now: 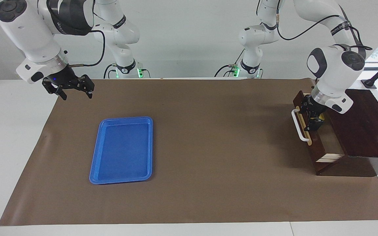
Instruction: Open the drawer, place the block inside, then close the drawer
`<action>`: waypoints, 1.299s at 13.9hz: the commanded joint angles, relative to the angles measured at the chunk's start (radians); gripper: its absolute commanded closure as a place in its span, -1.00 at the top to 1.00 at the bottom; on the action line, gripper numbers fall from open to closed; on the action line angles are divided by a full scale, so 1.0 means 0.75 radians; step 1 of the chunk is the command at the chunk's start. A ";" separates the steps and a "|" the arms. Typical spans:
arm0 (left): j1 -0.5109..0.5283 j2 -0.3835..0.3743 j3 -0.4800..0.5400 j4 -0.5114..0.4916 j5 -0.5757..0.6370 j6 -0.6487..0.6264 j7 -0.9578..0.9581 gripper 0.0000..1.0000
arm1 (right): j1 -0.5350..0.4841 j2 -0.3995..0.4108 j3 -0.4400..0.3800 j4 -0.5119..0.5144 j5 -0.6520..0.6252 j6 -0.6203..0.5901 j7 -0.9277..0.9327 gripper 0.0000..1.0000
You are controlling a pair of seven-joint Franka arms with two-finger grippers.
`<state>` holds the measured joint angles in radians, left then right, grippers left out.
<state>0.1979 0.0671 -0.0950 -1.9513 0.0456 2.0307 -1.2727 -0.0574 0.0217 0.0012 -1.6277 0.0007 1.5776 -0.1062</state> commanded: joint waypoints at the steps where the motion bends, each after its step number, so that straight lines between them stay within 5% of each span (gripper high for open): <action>1: 0.080 -0.024 -0.004 -0.022 0.021 0.011 0.124 1.00 | -0.022 -0.004 0.021 0.010 -0.007 -0.031 0.021 1.00; 5: 0.088 -0.020 -0.004 0.002 0.021 -0.012 0.216 1.00 | -0.022 -0.011 0.021 0.010 -0.021 -0.021 0.021 1.00; 10: -0.055 -0.103 -0.027 0.239 0.015 -0.479 0.591 1.00 | -0.018 -0.027 0.021 0.000 -0.023 -0.015 0.023 1.00; 14: -0.114 -0.145 -0.033 0.331 -0.073 -0.684 0.906 1.00 | -0.022 -0.025 0.019 0.000 -0.023 -0.023 0.021 1.00; 18: -0.217 -0.122 0.006 0.346 -0.077 -0.650 1.263 1.00 | -0.022 -0.025 0.019 0.002 -0.023 -0.021 0.019 1.00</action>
<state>0.0657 -0.0535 -0.1267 -1.7186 -0.0018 1.5495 -0.4089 -0.0578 0.0139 0.0018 -1.6210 0.0007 1.5700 -0.1060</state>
